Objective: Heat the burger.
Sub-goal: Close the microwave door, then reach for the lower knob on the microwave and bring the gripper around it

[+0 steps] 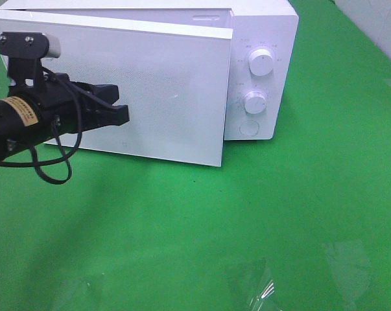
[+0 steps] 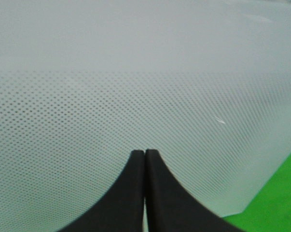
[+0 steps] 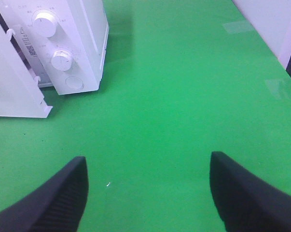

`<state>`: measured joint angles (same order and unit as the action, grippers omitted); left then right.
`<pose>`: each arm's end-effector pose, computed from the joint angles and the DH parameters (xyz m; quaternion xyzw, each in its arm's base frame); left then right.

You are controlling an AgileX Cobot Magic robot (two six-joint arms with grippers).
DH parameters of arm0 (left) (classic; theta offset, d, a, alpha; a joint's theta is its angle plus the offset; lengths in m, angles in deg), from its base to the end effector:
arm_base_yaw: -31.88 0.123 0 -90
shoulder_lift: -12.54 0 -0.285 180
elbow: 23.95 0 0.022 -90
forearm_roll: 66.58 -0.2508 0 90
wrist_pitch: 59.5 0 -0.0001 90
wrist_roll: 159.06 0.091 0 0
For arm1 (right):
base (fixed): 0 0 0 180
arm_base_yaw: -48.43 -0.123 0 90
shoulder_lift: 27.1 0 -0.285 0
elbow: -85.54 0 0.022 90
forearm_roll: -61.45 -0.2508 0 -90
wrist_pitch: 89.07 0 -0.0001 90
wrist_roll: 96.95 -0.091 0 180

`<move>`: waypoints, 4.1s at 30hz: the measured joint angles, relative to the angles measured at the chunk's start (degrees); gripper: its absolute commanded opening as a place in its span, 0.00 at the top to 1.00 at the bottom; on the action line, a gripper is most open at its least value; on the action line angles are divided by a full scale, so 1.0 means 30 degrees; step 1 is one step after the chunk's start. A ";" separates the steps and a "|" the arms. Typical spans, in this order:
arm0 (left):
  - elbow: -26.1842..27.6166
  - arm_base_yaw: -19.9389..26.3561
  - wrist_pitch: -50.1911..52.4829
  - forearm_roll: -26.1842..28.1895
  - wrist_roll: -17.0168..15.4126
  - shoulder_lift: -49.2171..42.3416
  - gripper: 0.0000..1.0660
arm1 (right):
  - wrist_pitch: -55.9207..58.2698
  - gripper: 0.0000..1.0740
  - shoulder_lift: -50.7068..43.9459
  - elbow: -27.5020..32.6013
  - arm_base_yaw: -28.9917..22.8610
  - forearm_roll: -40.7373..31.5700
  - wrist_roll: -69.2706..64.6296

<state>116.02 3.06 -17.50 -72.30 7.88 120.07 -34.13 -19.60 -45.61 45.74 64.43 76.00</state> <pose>0.2830 -0.1626 0.1702 0.1583 0.7810 -0.2198 0.5627 -0.0011 -0.0039 0.2844 0.0311 0.8247 0.0220 0.5643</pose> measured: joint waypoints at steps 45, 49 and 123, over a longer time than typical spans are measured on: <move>1.0294 -0.3438 -0.5462 0.3762 0.3743 0.6283 1.00 | 0.0000 0.37 0.0000 0.0000 0.0000 0.0000 0.0000; 1.0390 -0.3495 -0.6742 0.4087 0.3743 0.5940 1.00 | 0.0000 0.37 0.0000 0.0000 0.0000 0.0000 0.0000; 0.2177 0.5825 -3.7070 0.2884 0.3228 -1.6291 0.07 | 0.0000 0.37 0.0000 0.0000 0.0000 0.0000 -0.0019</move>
<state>122.55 20.53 -128.71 -63.65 17.56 71.20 -34.13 -19.60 -45.61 45.74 64.43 75.95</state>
